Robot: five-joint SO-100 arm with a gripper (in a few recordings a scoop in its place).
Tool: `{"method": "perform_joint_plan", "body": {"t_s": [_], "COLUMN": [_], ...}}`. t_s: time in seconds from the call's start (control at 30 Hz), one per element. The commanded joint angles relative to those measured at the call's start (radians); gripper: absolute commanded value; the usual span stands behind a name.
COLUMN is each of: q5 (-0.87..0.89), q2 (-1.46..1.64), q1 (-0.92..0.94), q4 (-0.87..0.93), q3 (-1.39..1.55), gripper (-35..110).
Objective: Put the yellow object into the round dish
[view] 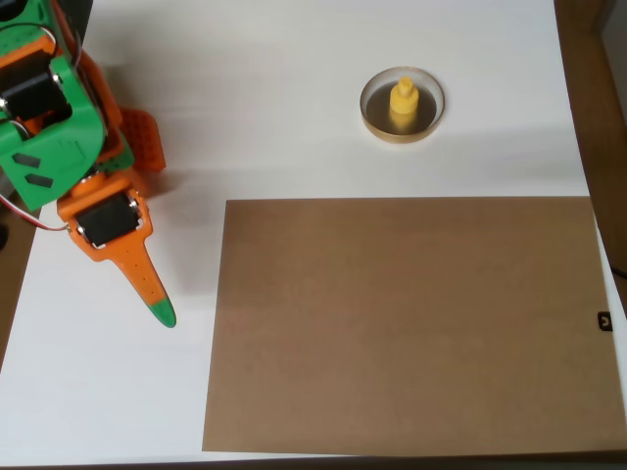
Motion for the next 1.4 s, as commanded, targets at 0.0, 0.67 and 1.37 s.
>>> {"method": "perform_joint_plan", "body": {"t_s": [0.0, 0.67, 1.37], "q5": [0.005, 0.086, 0.089], "q2": [0.028, 0.028, 0.029], "q1": [0.025, 0.095, 0.098], "q4": [-0.005, -0.017, -0.017], "q3": [0.012, 0.048, 0.048], "gripper": [13, 6, 4]}}
